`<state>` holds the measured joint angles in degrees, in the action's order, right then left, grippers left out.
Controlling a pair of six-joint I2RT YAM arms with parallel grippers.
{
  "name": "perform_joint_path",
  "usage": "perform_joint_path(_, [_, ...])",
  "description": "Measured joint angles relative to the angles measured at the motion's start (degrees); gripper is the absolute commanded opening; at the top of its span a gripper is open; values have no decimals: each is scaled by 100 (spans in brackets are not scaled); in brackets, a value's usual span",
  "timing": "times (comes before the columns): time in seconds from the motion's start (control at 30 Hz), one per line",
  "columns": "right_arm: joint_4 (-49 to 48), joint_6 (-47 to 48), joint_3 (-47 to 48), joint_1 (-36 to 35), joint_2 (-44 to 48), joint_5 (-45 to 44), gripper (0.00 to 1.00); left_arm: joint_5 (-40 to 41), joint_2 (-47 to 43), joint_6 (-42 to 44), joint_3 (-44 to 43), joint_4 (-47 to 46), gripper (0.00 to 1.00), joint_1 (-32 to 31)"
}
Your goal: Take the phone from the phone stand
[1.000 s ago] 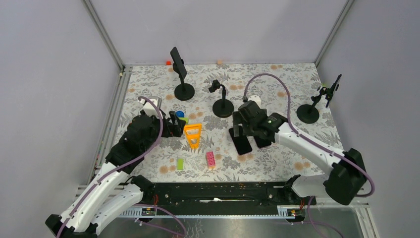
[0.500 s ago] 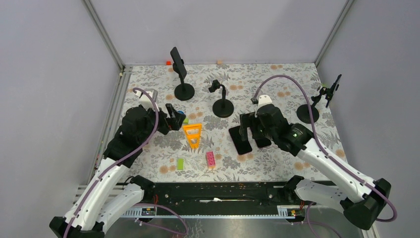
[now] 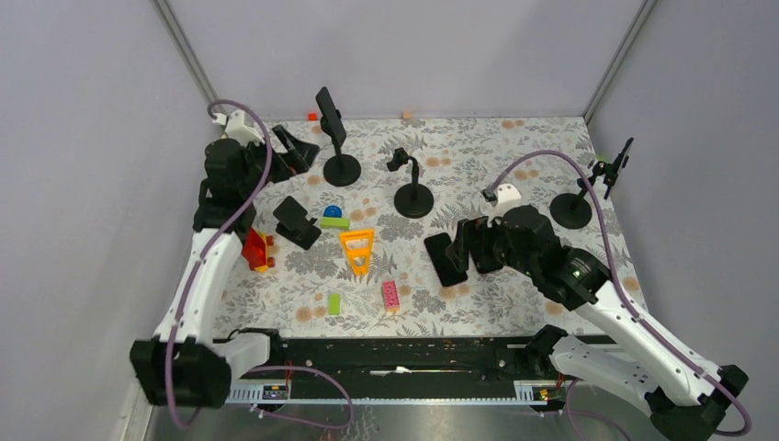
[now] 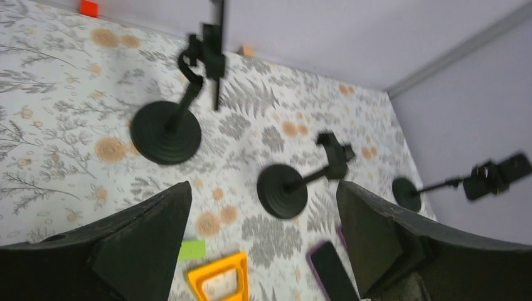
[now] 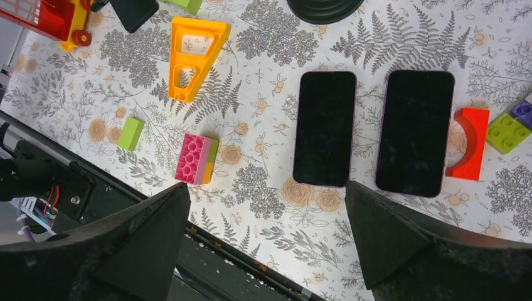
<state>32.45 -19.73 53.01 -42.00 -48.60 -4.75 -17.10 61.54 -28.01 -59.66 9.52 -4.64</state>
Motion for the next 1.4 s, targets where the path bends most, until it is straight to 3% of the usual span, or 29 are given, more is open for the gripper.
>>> perform_joint_path(0.2, [13,-107,-321,0,544,-9,99,-435,1158,-774,63,-1287,89,966])
perform_joint_path(0.4, [13,-133,-363,0,643,0,99,-535,2107,-1001,317,-3032,74,1021])
perform_joint_path(0.5, [15,-177,-363,0,632,46,99,-774,2710,-754,326,-3930,72,1019])
perform_joint_path(0.7, [11,-313,-380,0,651,118,99,-1152,3541,-354,323,-4863,60,1025])
perform_joint_path(0.87, [17,-382,-417,0,671,122,99,-1534,4100,-507,323,-5718,59,1029])
perform_joint_path(1.4, [17,-457,-415,0,450,133,99,-1711,4865,-643,275,-6380,59,986])
